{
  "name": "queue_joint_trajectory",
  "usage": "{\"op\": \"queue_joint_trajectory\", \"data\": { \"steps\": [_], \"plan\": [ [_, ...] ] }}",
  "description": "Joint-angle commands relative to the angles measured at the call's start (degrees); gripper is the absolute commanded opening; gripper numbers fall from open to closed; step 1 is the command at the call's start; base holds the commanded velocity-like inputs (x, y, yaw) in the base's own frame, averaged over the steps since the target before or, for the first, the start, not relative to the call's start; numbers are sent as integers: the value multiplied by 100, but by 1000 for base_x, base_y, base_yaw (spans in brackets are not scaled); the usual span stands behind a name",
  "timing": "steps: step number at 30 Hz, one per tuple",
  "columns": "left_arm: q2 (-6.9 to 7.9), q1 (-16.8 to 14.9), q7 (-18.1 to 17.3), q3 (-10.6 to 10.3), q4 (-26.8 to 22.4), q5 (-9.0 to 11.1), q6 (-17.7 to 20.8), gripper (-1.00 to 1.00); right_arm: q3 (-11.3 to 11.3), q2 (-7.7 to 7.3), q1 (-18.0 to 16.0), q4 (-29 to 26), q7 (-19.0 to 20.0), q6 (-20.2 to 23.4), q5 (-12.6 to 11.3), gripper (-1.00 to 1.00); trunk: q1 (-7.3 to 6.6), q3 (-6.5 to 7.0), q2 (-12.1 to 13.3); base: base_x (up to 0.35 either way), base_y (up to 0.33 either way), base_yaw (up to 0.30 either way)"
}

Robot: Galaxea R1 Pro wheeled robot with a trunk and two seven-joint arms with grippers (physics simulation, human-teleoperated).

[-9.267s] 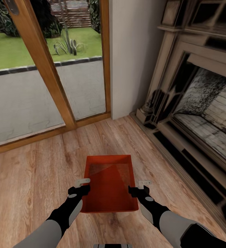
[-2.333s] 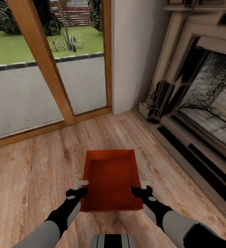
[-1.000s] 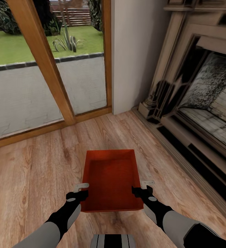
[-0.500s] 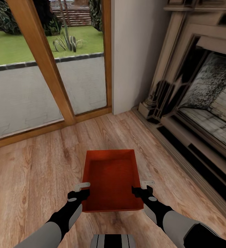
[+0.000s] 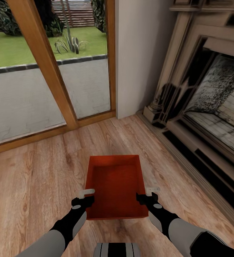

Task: Move the two storage containers from the living room to the garage. In the garage, place one container on the floor and stack the other container on top of it (either order is fine).

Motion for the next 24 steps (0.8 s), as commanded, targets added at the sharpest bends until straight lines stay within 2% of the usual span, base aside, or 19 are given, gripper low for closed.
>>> {"op": "queue_joint_trajectory", "data": {
  "steps": [1,24],
  "plan": [
    [4,-1,46,-49,-12,54,23,100,52,1,-3,3,-27,-16,-47,100,-1,-4,-1,0,0,0],
    [7,-2,46,-69,-44,20,12,100,32,-25,-3,3,-23,-6,-64,100,-1,-4,-1,0,0,0]
  ]
}}
